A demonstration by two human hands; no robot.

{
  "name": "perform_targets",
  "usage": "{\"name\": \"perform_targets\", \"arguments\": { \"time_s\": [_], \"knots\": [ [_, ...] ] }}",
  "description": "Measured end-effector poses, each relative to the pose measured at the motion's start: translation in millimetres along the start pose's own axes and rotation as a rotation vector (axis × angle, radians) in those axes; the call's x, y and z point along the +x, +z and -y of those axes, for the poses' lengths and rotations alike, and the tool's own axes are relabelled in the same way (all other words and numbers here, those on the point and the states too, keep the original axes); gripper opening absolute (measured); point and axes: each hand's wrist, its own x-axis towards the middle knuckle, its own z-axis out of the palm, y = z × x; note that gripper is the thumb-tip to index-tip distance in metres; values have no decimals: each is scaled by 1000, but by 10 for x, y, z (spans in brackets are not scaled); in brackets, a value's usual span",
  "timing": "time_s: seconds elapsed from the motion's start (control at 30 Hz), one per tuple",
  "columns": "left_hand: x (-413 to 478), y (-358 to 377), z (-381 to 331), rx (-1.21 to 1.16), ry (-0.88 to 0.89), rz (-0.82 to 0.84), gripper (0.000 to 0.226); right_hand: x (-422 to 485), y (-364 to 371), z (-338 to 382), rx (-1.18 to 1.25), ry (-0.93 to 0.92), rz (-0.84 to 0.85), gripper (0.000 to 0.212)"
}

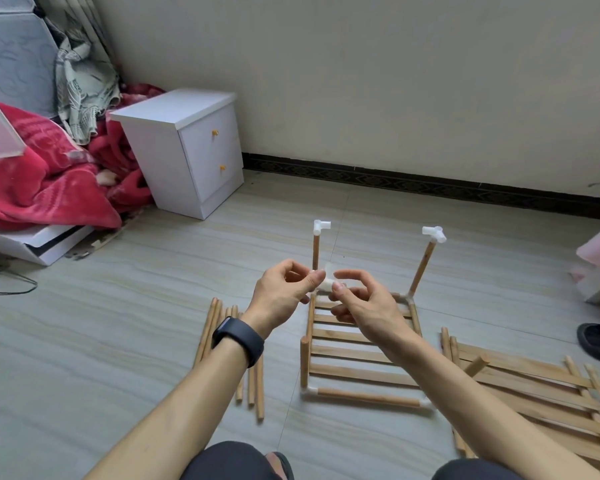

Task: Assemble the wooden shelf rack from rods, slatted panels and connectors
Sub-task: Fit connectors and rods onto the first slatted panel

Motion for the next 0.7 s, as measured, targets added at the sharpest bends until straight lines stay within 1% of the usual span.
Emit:
{"name": "perform_targets", "arguments": {
  "time_s": [0.07,0.13,0.27,0.37,0.47,0.6,0.67,0.7],
  "knots": [
    [1,-4,12,-50,5,28,28,3,10,-13,32,11,-46,24],
    [-2,-6,33,-88,5,54,22,5,23,-20,82,24,-60,22],
    [-9,-25,72,-80,15,47,19,24,47,-36,172,69,-41,17],
    [-14,-41,98,-52,28,48,19,44,46,-74,251,140,7,17],
    [-19,-24,136,-81,21,48,19,64,48,-149,342,189,49,17],
    [4,-12,120,-140,-105,-7,26,103,70,-303,350,160,-12,18],
    [13,-45,120,-144,-155,36,33,106,92,-412,299,138,-42,15],
    [8,-59,135,-134,-164,71,31,100,109,-475,261,130,-45,13]
  ]
}}
